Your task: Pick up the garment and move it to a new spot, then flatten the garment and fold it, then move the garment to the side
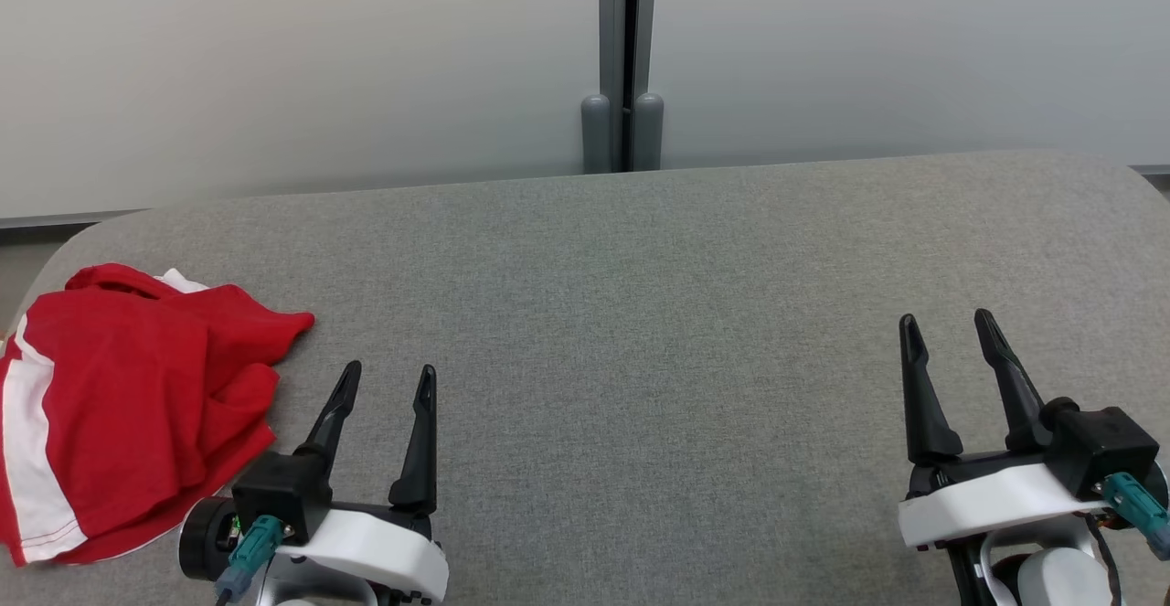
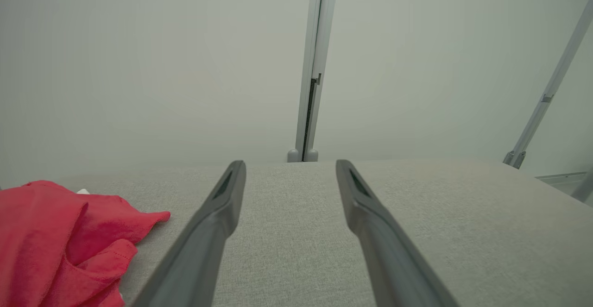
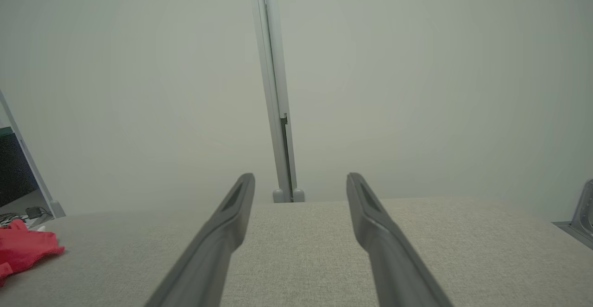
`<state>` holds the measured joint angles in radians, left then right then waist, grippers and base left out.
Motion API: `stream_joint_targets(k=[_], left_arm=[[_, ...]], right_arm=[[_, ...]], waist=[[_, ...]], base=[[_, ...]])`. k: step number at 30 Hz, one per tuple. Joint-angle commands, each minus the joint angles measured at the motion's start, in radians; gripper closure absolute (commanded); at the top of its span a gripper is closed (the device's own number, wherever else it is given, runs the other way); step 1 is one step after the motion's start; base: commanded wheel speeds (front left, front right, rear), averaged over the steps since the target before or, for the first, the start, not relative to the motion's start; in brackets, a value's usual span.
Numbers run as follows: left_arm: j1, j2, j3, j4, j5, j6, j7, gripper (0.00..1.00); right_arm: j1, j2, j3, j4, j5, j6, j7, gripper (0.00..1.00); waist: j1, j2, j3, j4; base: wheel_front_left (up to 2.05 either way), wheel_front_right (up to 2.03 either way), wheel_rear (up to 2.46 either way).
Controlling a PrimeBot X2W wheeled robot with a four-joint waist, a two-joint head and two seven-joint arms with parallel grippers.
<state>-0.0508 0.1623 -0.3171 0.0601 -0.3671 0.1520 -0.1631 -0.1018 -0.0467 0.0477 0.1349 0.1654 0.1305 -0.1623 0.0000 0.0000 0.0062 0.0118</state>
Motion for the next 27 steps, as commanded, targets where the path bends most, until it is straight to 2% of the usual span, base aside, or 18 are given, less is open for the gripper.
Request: stream_joint_targets(k=[1,12,15,22,27], left_arm=[[-0.029,0.017,-0.019,-0.001,0.032,0.026,-0.012,0.0],[-0.032,0.036,-0.072,0.015,0.091,0.087,-0.035,0.0],[-0.024,0.021,-0.062,0.012,0.079,0.092,-0.041,0.0],[0.006,-0.038,0.02,0.026,0.041,0.024,-0.057,0.0],[0.032,-0.085,0.093,0.055,0.025,-0.042,-0.067,0.0]], right_arm=[[-0.008,-0.003,0.002,0.001,-0.034,0.0,-0.014,0.0],[-0.003,-0.004,0.021,0.032,-0.058,0.0,-0.037,0.0],[0.001,-0.004,0.024,0.039,-0.019,0.0,-0.044,0.0],[-0.002,-0.004,0.032,0.063,0.102,0.0,-0.058,0.0],[-0.006,-0.005,0.033,0.09,0.12,0.0,-0.069,0.0]], waist=[[0.0,0.0,-0.001,0.001],[0.0,0.0,-0.001,0.004],[0.0,0.0,0.0,0.006],[0.0,0.0,-0.001,0.011],[0.0,0.0,-0.004,0.012]], base=[[0.0,0.0,0.0],[0.0,0.0,0.0],[0.0,0.0,0.0],[0.0,0.0,0.0],[0.0,0.0,0.0]])
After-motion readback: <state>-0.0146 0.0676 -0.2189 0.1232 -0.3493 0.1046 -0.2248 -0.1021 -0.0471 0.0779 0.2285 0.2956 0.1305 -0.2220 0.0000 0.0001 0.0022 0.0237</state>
